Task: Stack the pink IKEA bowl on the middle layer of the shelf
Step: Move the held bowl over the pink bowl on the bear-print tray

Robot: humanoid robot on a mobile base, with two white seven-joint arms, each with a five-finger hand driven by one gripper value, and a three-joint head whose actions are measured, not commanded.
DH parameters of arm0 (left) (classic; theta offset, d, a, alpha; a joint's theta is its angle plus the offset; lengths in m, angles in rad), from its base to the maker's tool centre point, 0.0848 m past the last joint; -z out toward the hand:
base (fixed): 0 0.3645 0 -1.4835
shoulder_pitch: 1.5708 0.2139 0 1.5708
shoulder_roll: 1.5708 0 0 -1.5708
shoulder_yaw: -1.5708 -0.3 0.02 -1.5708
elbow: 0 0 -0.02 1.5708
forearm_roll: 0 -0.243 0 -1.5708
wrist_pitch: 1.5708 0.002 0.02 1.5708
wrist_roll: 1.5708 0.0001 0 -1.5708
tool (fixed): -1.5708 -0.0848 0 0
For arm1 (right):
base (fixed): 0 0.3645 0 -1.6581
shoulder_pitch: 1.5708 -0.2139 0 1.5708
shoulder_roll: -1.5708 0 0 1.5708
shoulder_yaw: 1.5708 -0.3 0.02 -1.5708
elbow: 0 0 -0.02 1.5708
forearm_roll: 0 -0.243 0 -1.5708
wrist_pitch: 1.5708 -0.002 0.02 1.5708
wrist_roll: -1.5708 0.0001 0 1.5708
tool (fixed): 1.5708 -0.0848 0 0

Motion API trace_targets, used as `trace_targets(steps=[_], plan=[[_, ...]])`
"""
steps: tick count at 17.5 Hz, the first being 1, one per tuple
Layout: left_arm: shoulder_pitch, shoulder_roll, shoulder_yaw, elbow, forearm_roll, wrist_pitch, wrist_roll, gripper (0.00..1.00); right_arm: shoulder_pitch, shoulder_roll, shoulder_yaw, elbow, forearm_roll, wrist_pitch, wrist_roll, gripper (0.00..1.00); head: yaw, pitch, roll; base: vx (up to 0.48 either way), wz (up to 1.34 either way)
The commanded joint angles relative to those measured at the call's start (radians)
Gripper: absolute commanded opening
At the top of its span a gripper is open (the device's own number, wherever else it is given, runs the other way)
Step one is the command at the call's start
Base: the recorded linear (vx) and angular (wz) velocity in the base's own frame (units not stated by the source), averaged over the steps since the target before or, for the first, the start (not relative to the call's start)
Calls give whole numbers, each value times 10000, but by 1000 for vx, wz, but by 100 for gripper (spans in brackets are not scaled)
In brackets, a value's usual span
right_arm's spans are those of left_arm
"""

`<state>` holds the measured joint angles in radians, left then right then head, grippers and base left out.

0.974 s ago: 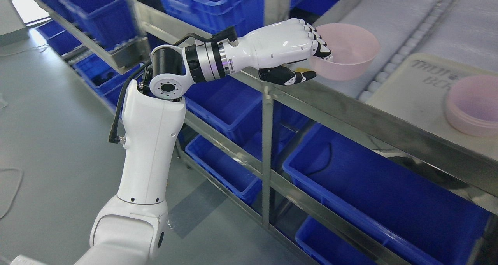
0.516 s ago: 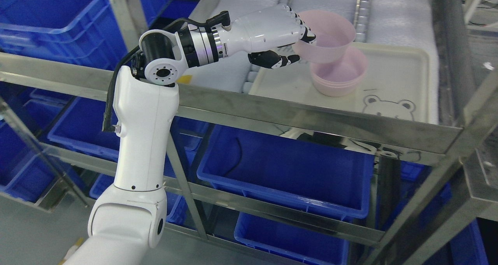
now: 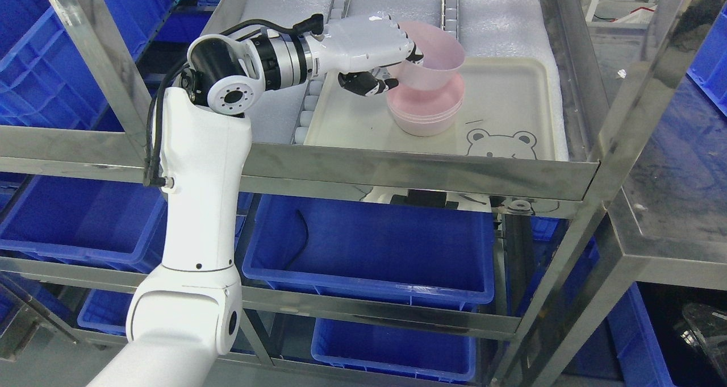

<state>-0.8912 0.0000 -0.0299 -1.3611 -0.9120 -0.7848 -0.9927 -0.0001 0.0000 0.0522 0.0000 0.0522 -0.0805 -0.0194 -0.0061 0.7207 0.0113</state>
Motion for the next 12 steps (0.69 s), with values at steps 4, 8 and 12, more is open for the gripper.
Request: trace_targets(steps=[4, 8, 12], plan=[[154, 175, -803, 557, 757, -6, 1320, 6, 47, -175, 0, -175, 0, -8, 9, 100, 0, 0, 0, 2, 16], [230, 175, -761, 603, 593, -6, 1062, 6, 47, -175, 0, -175, 0, -8, 9, 100, 0, -2, 0, 0, -119], [215, 175, -238, 573, 147, -6, 738, 6, 47, -175, 0, -175, 0, -8, 9, 100, 0, -2, 0, 0, 28]])
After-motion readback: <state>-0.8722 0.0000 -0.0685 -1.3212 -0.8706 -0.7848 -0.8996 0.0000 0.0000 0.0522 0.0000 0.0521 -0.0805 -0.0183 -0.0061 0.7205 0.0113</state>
